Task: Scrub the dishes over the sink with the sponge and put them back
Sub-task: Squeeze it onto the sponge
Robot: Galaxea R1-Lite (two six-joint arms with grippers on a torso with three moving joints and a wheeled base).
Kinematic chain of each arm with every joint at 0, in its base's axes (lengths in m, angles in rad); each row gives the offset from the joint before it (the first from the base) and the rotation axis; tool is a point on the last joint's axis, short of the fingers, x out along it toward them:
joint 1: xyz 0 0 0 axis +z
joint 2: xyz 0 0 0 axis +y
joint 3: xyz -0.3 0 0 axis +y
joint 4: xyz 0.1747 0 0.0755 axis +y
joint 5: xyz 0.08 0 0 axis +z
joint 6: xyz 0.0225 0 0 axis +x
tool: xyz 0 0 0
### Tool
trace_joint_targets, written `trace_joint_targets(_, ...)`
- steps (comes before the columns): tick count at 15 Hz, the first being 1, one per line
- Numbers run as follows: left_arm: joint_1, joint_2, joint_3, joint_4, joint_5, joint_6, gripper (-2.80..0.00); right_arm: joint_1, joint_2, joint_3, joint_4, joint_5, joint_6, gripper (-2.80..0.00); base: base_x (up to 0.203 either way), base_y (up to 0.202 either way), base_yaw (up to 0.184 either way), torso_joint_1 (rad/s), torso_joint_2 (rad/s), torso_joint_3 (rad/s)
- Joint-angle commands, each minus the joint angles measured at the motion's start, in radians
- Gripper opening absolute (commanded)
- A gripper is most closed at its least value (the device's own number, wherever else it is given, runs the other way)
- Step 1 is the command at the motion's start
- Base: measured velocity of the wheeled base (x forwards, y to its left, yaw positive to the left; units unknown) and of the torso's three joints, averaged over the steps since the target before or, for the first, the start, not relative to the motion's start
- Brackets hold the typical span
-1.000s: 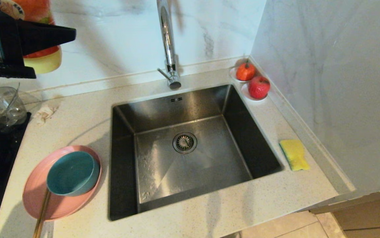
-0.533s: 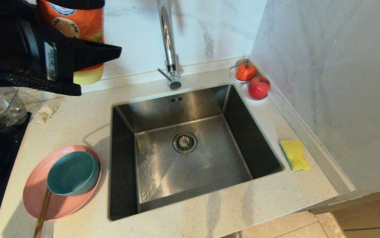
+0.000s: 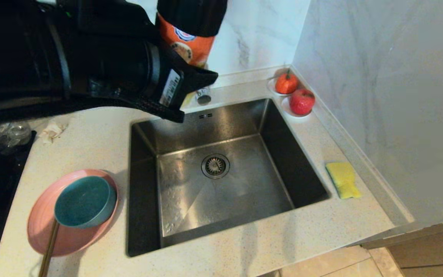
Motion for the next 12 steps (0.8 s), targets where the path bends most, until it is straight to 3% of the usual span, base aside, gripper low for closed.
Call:
trace_joint_targets(1, -0.011, 0.063, 0.006, 0.012, 0.003, 0.008, -2.8, 0.0, 0.0, 0.0, -0.001, 0.0, 0.0, -2.8, 0.0, 0.0, 0.0, 0.0, 0.0, 0.0)
trace_joint_targets(8, -0.074, 0.242, -0.069, 0.037, 0.011, 0.017, -2.8, 0.0, 0.0, 0.0, 0.001, 0.0, 0.0, -2.8, 0.0, 0.0, 0.0, 0.0, 0.0, 0.0)
trace_joint_targets(12, -0.108, 0.351, -0.104, 0.037, 0.048, 0.024, -2.8, 0.0, 0.0, 0.0, 0.0, 0.0, 0.0, -2.8, 0.0, 0.0, 0.0, 0.0, 0.0, 0.0)
